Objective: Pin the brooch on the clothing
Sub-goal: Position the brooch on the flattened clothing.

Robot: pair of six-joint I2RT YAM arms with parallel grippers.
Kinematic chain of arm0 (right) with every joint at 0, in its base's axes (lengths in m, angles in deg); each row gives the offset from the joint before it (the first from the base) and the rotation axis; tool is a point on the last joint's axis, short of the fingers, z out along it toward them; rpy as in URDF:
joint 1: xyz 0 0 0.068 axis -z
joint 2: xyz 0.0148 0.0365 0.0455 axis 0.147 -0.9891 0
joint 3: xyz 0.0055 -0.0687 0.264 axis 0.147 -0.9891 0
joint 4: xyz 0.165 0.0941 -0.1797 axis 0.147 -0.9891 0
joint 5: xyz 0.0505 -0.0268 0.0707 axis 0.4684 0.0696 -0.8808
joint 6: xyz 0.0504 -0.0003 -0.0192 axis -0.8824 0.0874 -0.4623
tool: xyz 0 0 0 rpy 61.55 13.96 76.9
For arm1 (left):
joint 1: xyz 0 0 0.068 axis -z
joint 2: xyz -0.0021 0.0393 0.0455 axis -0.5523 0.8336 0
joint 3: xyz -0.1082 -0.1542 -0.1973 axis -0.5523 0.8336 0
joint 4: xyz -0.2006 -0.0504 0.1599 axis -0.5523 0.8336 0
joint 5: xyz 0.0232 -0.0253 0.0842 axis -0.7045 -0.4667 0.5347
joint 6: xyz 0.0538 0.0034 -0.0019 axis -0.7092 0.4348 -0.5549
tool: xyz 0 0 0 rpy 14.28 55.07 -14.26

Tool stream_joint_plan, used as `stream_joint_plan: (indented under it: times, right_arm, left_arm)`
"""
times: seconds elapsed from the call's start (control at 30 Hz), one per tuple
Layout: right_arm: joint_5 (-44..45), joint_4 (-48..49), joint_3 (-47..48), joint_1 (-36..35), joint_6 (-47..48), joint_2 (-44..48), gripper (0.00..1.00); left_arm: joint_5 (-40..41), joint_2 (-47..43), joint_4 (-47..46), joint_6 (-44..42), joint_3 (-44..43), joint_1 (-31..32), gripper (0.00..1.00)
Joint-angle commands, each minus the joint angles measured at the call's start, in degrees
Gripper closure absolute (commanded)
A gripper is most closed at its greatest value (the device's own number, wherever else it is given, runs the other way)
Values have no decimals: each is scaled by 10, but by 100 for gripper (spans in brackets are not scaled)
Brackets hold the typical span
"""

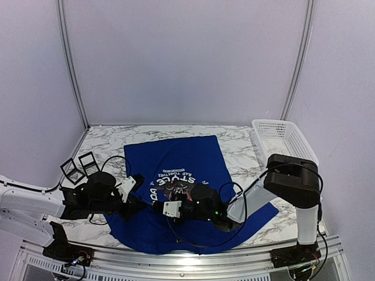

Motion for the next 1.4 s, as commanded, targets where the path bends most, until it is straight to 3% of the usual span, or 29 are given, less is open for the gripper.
stream_joint_plan:
  times: [0.0,0.7,0.97,1.37]
  right_arm:
    - [-62,16,-6,-6,-36,25,100]
    - [-142,67,9,10,-134,23,100]
    - [-155,64,11,17,-148,21,100]
    - [-196,75,13,40,-179,25,100]
  left_arm:
    - [14,-13,-17,1,6,-7,100]
    - [5,1,-17,5,5,-8,100]
    - [1,8,-16,1,0,-8,90]
    - [-3,-2,-16,1,6,-8,90]
